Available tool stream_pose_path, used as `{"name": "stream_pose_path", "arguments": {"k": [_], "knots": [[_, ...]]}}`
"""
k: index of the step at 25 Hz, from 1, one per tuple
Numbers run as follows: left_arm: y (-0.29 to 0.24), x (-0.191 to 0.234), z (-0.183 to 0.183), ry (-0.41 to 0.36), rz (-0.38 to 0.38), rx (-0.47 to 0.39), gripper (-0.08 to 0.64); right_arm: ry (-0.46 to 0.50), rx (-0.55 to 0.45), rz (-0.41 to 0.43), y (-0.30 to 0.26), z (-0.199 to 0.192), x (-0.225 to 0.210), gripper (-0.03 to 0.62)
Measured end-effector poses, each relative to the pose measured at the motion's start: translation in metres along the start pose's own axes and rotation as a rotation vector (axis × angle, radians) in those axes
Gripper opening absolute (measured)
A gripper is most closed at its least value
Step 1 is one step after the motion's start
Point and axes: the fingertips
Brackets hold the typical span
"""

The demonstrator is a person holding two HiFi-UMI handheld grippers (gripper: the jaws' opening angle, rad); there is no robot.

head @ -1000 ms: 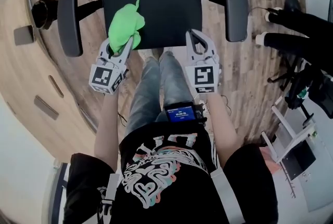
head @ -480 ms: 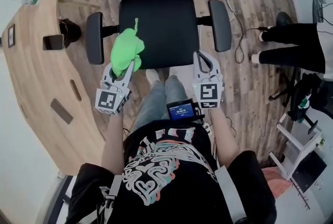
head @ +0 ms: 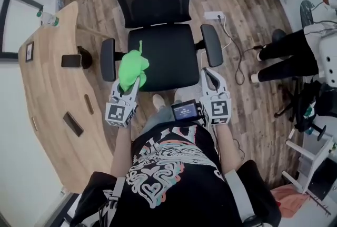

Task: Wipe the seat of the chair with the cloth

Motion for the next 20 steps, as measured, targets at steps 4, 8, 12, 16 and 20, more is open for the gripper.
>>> {"name": "stream_pose_path", "arguments": {"k": [4, 8, 12, 16, 20], "knots": [[0.006, 0.003, 0.018, 0.000, 0.031, -0.025, 0.107, 0.009, -0.033, -0.008, 0.001, 0.023, -0.005, 0.003], [0.012, 0.000, 0.031, -0.005, 0.040, -0.050, 0.107, 0.015, -0.079, 0.014, -0.003, 0.045, -0.003, 0.003], [0.016, -0.003, 0.042, -0.003, 0.053, -0.075, 0.107, 0.034, -0.091, 0.066, -0.005, 0.052, 0.008, 0.003], [0.021, -0.002, 0.047, 0.004, 0.076, -0.088, 0.107, 0.042, -0.090, 0.112, -0.012, 0.053, 0.020, 0.003], [0.020, 0.000, 0.047, 0.011, 0.079, -0.083, 0.107, 0.034, -0.102, 0.130, -0.020, 0.057, 0.019, 0.003]]}}
Point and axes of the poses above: the fingertips, and each gripper's own axes: y backward along the fingers, x to its left, z out of its top, and after that the axes turned 8 degrees about z, right-handed
